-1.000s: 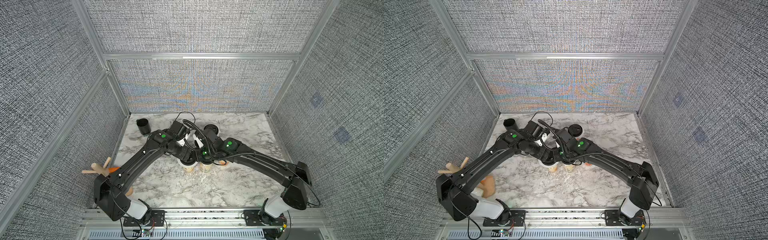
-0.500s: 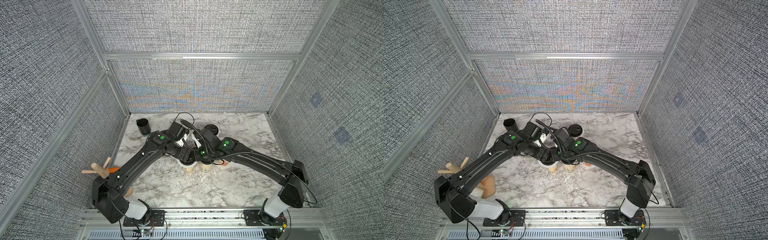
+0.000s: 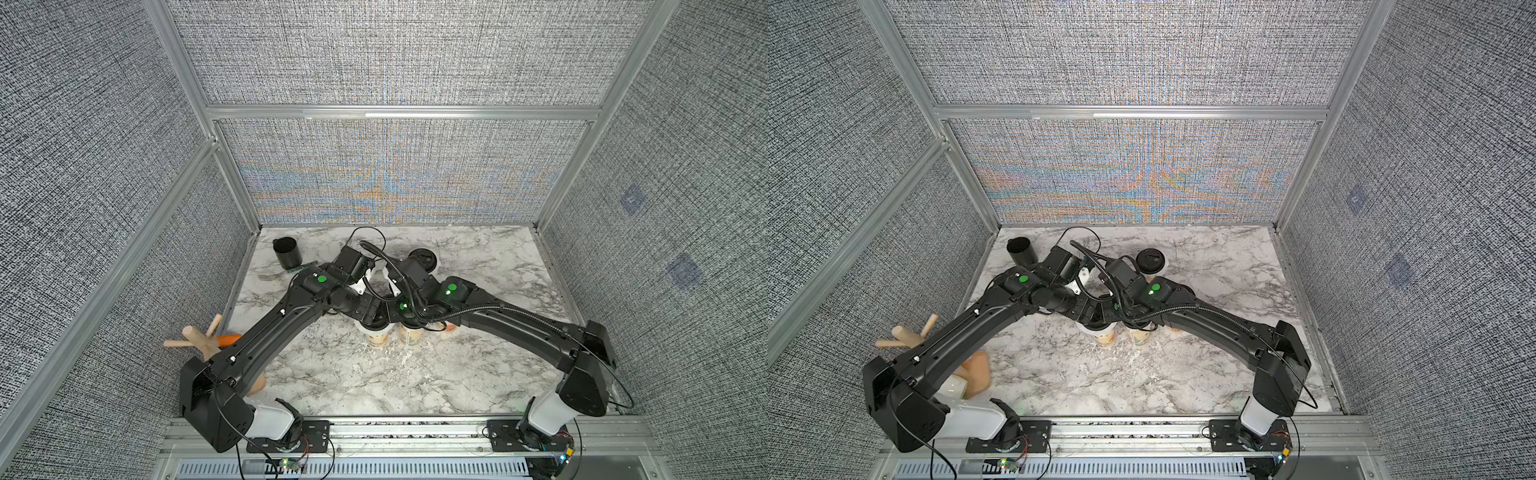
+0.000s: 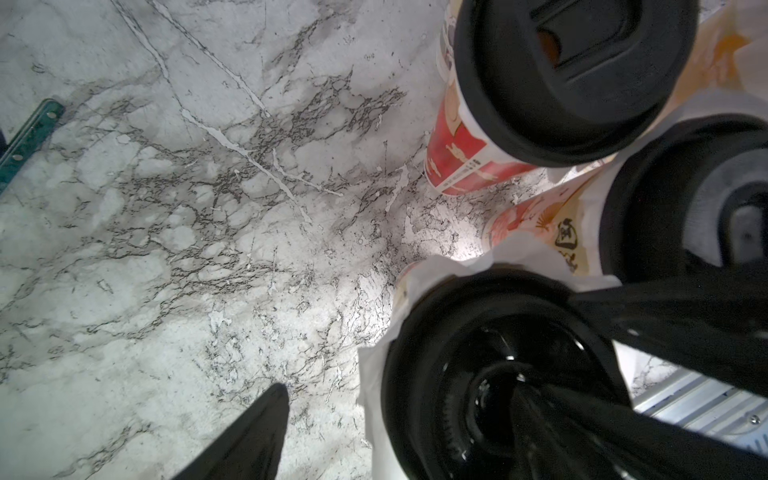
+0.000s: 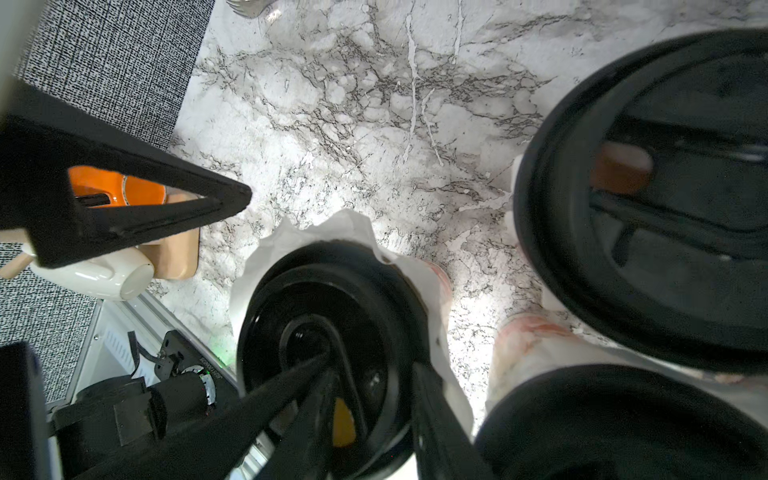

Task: Put the leak-proof paper on the milk tea cups
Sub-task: Secure the cup lid on the cup.

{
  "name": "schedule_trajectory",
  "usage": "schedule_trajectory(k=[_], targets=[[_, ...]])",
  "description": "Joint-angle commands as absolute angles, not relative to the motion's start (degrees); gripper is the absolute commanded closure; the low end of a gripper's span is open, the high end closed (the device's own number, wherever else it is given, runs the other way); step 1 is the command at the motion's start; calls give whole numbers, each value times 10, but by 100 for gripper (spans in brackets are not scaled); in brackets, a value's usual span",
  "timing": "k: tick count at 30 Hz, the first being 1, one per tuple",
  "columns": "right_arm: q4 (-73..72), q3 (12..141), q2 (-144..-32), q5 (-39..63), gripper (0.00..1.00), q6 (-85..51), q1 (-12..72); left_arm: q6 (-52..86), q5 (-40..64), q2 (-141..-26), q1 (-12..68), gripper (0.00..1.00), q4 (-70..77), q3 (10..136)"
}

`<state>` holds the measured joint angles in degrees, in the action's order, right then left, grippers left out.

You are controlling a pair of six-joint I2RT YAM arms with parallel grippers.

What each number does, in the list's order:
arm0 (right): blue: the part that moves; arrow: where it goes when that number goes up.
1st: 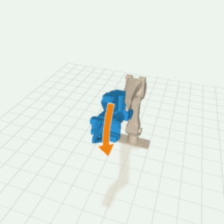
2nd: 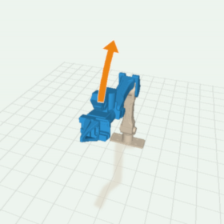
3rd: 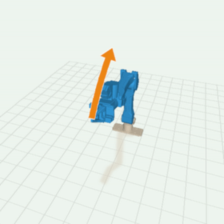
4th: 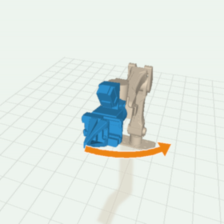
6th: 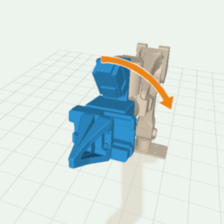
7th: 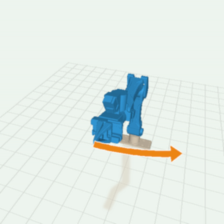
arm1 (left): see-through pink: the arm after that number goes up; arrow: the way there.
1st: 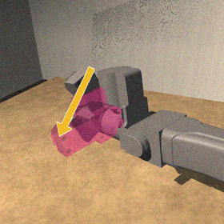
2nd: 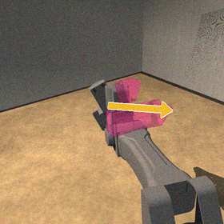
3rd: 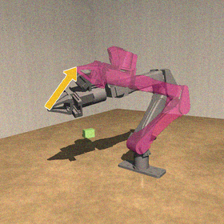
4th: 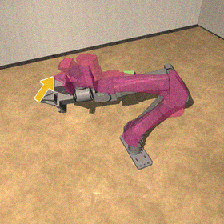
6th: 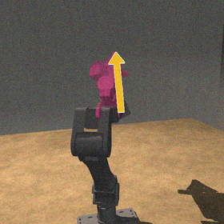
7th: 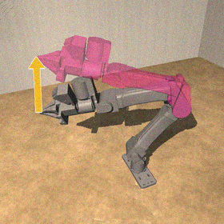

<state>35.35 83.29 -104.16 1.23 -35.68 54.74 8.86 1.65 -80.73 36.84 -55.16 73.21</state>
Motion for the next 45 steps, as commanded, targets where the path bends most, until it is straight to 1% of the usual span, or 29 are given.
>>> schedule_trajectory(k=[1,16,30,45], targets=[[424,820,-1055,38,63,-365,553,66,-18,-821,370,15,-651,710],[428,856,-1060,37,63,-353,555,76,-31,-822,370,15,-658,716],[426,946,-1057,31,62,-318,555,82,-56,-836,370,15,-681,742],[428,886,-998,9,61,-322,554,66,-53,-858,370,15,-693,814]])
